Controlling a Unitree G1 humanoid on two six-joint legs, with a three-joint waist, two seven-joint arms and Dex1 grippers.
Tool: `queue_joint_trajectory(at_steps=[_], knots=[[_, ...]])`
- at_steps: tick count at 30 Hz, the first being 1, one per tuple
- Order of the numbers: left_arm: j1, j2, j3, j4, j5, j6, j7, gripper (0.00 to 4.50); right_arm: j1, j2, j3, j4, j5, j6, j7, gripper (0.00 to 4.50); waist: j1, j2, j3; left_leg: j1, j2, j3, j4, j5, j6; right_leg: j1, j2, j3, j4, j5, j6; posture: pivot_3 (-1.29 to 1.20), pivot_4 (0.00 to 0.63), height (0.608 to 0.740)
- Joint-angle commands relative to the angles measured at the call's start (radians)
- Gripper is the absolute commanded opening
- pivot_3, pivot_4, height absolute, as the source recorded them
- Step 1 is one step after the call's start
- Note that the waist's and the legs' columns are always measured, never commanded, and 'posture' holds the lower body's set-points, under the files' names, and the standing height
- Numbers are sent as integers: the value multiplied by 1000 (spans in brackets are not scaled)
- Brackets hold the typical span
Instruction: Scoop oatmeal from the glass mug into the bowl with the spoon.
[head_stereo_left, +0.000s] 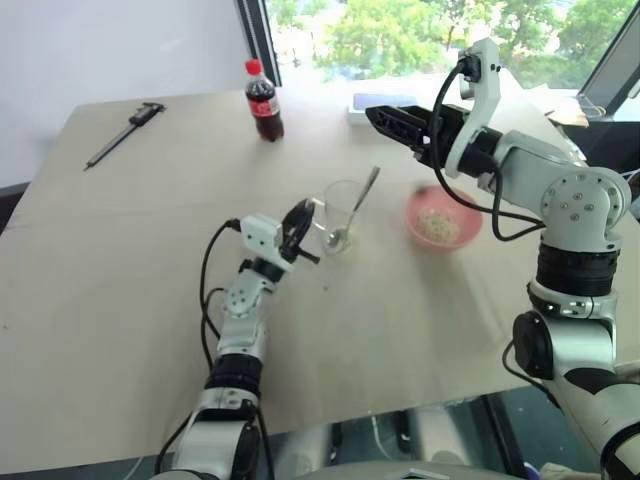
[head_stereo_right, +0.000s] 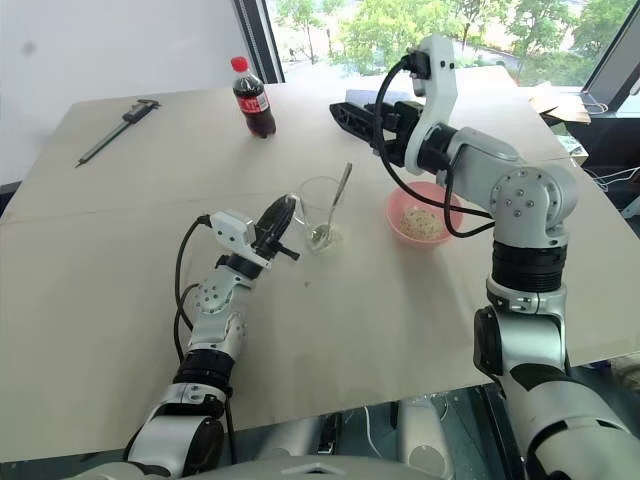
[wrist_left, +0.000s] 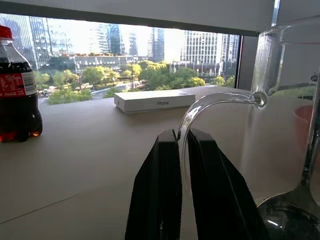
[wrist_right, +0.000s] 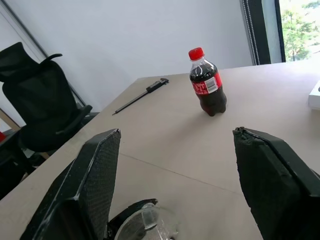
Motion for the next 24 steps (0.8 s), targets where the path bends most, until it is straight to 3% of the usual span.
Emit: queue_joint_trajectory(at_steps=[1, 4, 13, 19, 24], knots=[[3, -4, 6, -3, -10, -29, -2, 2334, -24, -1, -25, -23, 3, -20, 7, 3637, 0, 0, 0, 0, 0, 0, 0, 0, 0, 0, 0, 0, 0, 0, 0, 0, 150, 740], [12, 0, 11, -11, 1, -34, 16, 3770, -22, 0, -24, -23, 0, -23, 10, 3637, 0, 0, 0, 0, 0, 0, 0, 0, 0, 0, 0, 0, 0, 0, 0, 0, 150, 740], [179, 47, -9, -286, -64, 100, -21, 3770, 14, -19, -43, -47, 3, -29, 19, 3637, -6, 0, 0, 0, 1, 0, -1, 0, 0, 0, 0, 1, -1, 0, 0, 0, 150, 740], [368, 131, 29, -574, -143, 248, -8, 3770, 147, -108, -61, -89, -79, -247, 198, 3637, 1, 0, 0, 0, 0, 0, -1, -1, 1, 0, 0, 0, -1, 0, 0, 0, 150, 740], [535, 207, 80, -786, -211, 375, 0, 3770, 368, -191, -68, -132, -169, -435, 366, 3637, 1, 0, 0, 0, 1, -1, -1, -2, 3, 1, 0, -1, -2, 0, 0, 0, 150, 740]])
